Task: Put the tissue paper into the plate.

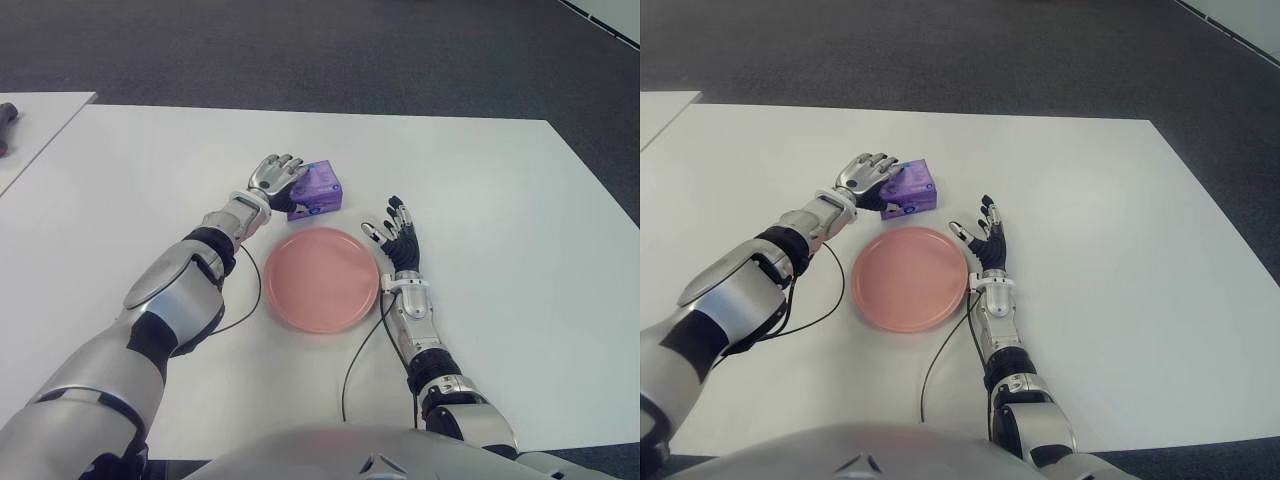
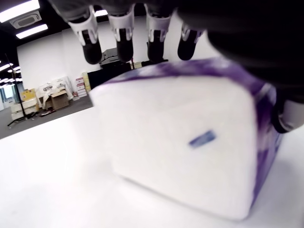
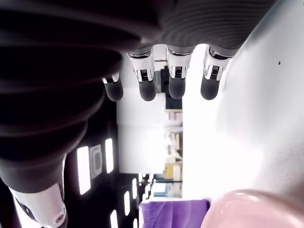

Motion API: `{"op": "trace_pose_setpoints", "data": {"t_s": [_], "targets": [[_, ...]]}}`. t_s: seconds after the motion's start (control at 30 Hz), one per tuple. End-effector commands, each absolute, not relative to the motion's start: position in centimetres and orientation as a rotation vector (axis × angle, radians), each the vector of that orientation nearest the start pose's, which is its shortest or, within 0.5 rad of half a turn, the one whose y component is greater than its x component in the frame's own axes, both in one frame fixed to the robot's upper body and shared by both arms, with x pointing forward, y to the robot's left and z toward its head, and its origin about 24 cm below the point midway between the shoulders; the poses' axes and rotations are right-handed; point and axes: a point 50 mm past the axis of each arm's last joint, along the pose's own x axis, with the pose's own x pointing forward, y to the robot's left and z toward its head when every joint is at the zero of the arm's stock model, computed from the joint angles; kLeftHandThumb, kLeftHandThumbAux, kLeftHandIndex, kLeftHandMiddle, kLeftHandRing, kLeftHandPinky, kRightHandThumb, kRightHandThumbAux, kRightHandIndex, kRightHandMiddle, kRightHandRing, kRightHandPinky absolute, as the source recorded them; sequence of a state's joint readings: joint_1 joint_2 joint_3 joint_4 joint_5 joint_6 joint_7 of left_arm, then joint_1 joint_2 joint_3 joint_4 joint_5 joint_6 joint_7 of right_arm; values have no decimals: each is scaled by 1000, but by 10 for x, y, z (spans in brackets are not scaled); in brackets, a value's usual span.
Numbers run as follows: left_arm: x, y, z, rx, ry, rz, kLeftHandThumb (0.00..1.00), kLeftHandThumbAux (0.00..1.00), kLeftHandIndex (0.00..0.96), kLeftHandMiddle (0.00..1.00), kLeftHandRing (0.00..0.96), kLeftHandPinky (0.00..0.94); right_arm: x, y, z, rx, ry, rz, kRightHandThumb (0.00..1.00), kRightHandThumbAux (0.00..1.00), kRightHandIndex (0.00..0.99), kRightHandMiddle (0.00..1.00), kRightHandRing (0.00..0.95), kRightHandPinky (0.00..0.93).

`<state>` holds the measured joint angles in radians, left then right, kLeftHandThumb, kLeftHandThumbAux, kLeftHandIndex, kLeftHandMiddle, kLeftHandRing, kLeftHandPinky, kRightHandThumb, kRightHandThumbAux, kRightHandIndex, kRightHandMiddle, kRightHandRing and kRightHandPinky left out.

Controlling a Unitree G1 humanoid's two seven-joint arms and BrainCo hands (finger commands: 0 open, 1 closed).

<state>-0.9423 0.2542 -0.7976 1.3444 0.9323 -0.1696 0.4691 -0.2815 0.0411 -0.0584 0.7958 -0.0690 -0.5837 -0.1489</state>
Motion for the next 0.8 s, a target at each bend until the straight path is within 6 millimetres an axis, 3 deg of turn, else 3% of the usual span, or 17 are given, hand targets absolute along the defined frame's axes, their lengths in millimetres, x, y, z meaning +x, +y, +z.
{"op": "trace_pose_setpoints", "data": {"t_s": [0.03, 0.8], "targets": [[364, 132, 26, 1820, -220, -400, 94, 353, 0, 0, 0, 0, 263, -140, -36, -14, 65, -112, 140, 698, 0, 0, 0, 14], [357, 124, 17, 1744, -213, -429, 74, 342, 0, 0, 0, 0, 262, -143, -39, -41, 58, -115, 136, 707, 7, 0, 0, 17]]}}
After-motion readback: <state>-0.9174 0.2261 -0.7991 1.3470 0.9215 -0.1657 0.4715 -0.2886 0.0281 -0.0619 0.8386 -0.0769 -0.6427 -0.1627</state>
